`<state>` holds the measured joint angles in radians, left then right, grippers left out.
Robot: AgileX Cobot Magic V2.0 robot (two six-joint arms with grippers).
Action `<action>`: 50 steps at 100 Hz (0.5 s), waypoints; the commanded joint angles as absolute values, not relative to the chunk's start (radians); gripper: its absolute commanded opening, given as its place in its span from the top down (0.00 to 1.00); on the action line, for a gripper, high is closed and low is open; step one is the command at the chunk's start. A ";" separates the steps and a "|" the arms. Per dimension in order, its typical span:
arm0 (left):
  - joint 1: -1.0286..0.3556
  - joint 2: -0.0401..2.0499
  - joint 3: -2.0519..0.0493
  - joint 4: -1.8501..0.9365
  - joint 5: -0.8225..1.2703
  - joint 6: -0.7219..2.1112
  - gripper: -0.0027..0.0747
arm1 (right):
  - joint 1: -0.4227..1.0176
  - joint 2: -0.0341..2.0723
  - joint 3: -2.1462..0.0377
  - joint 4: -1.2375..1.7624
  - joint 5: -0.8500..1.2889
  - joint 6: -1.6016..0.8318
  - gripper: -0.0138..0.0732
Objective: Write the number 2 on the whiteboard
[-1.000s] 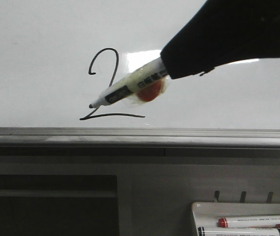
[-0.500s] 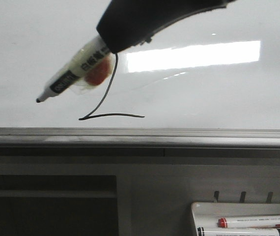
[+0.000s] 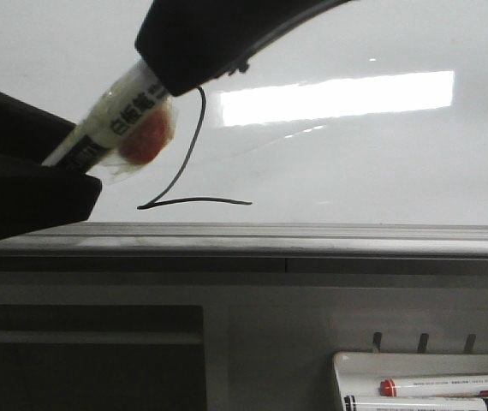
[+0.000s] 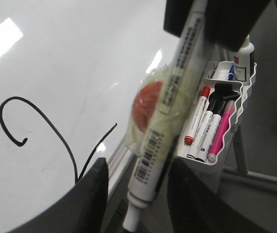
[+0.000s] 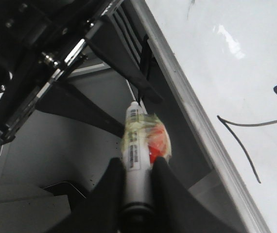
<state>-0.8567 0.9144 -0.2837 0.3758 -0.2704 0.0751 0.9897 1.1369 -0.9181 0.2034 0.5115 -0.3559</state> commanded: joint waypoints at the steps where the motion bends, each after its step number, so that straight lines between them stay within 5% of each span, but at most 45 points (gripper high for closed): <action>1: -0.865 0.914 -0.324 0.368 -0.348 0.077 0.63 | 0.989 1.125 -0.953 0.210 0.463 -0.368 0.92; 28: -0.876 0.914 -0.327 0.368 -0.346 0.077 0.99 | 0.989 1.125 -0.953 0.216 0.456 -0.368 0.92; 43: -0.876 0.914 -0.327 0.368 -0.348 0.077 0.99 | 0.989 1.127 -0.953 0.223 0.441 -0.368 0.91; 50: -0.876 0.914 -0.327 0.368 -0.350 0.077 0.99 | 0.983 1.133 -0.953 0.211 0.441 -0.368 0.81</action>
